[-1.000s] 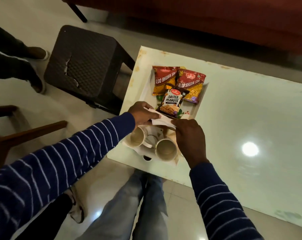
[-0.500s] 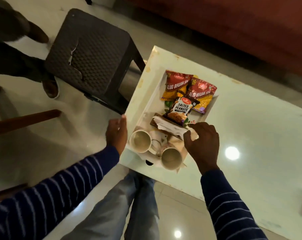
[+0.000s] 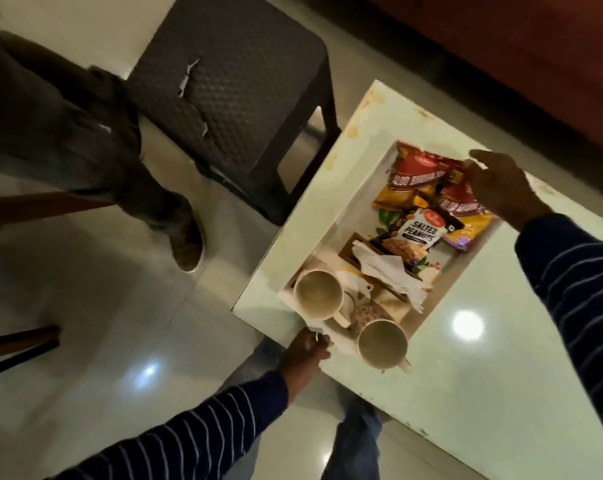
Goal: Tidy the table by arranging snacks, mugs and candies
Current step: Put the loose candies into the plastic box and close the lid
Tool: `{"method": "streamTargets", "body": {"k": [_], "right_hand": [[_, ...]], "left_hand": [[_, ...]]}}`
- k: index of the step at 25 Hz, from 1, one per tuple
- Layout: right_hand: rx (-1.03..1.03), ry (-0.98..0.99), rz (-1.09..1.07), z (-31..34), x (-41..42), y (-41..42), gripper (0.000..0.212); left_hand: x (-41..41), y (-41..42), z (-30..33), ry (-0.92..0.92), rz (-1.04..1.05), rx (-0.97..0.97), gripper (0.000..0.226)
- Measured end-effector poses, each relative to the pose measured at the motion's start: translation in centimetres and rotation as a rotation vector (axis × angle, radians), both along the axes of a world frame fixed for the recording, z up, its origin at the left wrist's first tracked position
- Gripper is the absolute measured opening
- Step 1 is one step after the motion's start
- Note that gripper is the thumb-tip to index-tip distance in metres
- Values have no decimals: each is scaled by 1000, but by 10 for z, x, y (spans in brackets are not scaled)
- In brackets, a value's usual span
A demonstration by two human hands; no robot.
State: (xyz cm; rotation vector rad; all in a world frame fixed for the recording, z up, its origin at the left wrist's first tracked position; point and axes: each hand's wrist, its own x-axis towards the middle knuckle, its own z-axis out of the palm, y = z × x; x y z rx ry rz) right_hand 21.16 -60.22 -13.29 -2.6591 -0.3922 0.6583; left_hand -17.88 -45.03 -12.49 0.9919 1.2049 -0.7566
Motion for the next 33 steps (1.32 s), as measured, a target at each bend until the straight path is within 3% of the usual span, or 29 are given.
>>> {"method": "streamTargets", "body": {"k": [4, 9, 14, 19, 26, 33], "right_hand": [[43, 125, 41, -16, 11, 6, 40], [155, 170, -132, -4, 0, -36, 38], [429, 238, -606, 32, -58, -154, 27], [529, 389, -974, 65, -132, -287, 24], [715, 468, -1283, 51, -218, -384, 24], [843, 496, -1327, 31, -250, -391, 27]], "left_hand": [[5, -5, -10, -28, 133, 47, 12], [6, -6, -5, -72, 243, 113, 18], [36, -7, 12, -246, -55, 175, 24], [95, -45, 19, -330, -348, 294, 19], [172, -108, -3, -431, -646, 519, 32], [186, -119, -15, -460, -739, 612, 29]]}}
